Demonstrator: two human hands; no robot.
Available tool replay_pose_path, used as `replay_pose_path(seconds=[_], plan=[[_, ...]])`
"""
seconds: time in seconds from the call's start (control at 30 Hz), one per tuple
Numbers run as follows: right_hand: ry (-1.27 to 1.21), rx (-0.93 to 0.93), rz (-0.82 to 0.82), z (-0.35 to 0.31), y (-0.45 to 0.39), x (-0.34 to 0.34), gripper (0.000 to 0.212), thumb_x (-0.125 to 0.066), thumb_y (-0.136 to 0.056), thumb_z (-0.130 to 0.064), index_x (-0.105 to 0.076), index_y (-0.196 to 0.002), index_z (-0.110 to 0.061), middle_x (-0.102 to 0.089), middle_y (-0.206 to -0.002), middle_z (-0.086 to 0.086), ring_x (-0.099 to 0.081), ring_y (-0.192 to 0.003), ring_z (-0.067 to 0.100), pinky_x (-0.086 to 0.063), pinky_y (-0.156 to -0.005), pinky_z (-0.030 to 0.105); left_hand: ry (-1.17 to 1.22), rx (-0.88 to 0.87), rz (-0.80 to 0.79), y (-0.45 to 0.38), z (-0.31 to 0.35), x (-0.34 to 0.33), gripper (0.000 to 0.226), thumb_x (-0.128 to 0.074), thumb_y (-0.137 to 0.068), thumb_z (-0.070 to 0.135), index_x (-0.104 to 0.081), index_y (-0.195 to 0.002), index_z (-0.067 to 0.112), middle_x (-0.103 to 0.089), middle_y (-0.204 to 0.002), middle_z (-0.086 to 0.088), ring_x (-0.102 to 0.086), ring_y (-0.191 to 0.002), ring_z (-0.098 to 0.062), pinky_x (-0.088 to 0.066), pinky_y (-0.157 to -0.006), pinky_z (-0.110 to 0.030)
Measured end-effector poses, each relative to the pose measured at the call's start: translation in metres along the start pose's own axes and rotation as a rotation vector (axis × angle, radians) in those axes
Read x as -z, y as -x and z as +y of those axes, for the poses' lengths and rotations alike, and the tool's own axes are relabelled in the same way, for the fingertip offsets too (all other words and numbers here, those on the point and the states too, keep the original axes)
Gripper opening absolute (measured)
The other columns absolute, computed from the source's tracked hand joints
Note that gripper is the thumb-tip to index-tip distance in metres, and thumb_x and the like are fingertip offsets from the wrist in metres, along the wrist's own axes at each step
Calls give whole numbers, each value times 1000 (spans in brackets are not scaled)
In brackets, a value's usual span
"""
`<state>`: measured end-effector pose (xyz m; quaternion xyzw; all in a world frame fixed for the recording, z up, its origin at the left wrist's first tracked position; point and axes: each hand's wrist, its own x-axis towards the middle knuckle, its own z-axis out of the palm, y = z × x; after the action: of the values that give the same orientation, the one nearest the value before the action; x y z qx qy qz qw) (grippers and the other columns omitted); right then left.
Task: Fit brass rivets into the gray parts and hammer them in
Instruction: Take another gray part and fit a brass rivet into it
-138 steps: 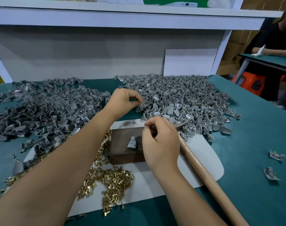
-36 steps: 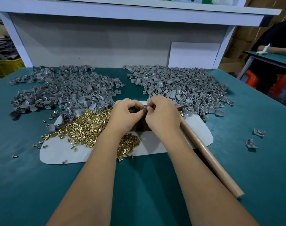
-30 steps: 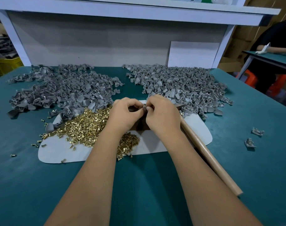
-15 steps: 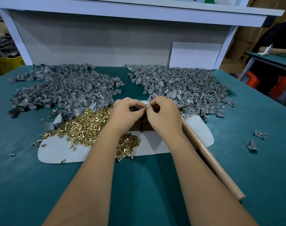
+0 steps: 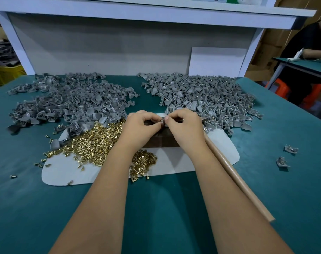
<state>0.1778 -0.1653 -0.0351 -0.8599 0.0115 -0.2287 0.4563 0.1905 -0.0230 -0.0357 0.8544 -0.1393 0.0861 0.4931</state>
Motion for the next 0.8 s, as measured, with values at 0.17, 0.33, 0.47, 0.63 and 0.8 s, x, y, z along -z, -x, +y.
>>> replay_pose_path(seconds=[0.17,0.33,0.47,0.63,0.8], plan=[[49,33,20,0,1,-1,5,-69,-84,-18,-72,-80,-17,-59,-84,-7,-52,-78,6,-37,-66,15,-12,-2,-3,1,1,0,8,-74,-87,25,-76,-94,23,-63,-100,0,-54,-111,-27,-43,-100,-46],[113,59,49,-5,4,-3,11,-66,-86,-15,-70,-76,-17,-59,-85,-7,-54,-79,12,-45,-69,31,2,-6,6,2,2,-1,7,-74,-86,23,-73,-88,29,-63,-100,-3,-54,-112,-29,-43,-100,-47],[184,121,67,-6,7,-4,11,-64,-87,-16,-67,-76,-15,-56,-84,-7,-54,-81,14,-47,-70,36,-11,7,18,2,2,-1,5,-75,-86,24,-75,-90,27,-63,-100,-2,-54,-112,-29,-43,-100,-46],[210,178,84,-4,10,-4,11,-63,-87,-15,-68,-77,-12,-55,-82,-7,-54,-82,16,-47,-69,37,-24,4,31,2,3,-2,10,-74,-86,24,-72,-85,33,-64,-100,-3,-55,-111,-29,-43,-100,-46],[36,106,91,0,11,-5,16,-57,-91,-19,-68,-80,-13,-57,-84,-7,-50,-79,5,-39,-66,24,8,27,13,1,4,-2,18,-74,-86,27,-67,-77,41,-63,-100,1,-53,-113,-27,-42,-102,-46]])
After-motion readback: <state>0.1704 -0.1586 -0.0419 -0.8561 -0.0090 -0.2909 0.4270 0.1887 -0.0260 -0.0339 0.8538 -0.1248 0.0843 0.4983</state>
